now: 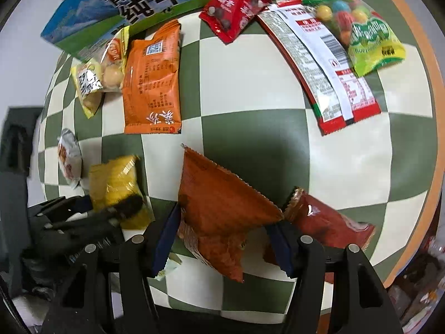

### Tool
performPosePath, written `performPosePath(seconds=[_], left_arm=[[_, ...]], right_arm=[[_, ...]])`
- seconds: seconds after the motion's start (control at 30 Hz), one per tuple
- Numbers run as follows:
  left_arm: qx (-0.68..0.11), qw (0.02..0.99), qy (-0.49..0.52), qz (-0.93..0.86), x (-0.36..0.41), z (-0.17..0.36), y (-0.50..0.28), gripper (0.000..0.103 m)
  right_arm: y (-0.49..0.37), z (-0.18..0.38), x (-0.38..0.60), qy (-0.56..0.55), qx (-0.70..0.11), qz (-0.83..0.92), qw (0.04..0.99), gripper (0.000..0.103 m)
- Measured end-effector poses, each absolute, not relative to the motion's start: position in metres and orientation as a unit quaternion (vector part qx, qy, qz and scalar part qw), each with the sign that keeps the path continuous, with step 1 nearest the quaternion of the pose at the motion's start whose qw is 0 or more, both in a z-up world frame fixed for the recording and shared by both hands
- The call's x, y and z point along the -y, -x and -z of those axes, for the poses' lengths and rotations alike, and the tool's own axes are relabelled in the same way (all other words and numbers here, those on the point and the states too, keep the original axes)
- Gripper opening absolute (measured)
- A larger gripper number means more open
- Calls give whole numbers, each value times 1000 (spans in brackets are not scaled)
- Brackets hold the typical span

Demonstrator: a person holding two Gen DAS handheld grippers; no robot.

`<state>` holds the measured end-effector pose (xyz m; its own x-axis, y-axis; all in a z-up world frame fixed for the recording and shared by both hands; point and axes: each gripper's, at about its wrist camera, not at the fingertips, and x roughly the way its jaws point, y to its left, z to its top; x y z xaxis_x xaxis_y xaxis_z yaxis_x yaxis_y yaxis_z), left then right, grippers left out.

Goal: Organize snacks
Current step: 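Grasp the yellow packet with the left tool while the right tool grasps the orange-red bag, then carry both packets into the box and open both tools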

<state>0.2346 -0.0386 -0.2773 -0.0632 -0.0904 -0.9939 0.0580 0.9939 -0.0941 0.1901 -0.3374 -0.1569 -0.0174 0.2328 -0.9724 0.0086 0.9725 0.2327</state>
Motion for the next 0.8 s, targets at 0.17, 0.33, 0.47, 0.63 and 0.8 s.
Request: performPosePath(seconds=[0.17,0.33,0.47,0.63,0.8], left_arm=[[-740,668,37,66,7,282,-245,52],[-748,658,61,62,27,301,-232,52],[-745,662,69,43,10,300,-231,51],[-742,668,59,27,-22,294,-206,49],[-748,661,62,18,-42,303,-190,49]], right_arm=[[-200,163,286,-6,-688,-124,715,53],[-213,144,278,0,-673,-130,728,68],[-194,130,283,-51,-672,-126,728,69],[-171,137,264,-23,-675,-126,727,69],[-167,170,251,-12,-697,-140,703,69]])
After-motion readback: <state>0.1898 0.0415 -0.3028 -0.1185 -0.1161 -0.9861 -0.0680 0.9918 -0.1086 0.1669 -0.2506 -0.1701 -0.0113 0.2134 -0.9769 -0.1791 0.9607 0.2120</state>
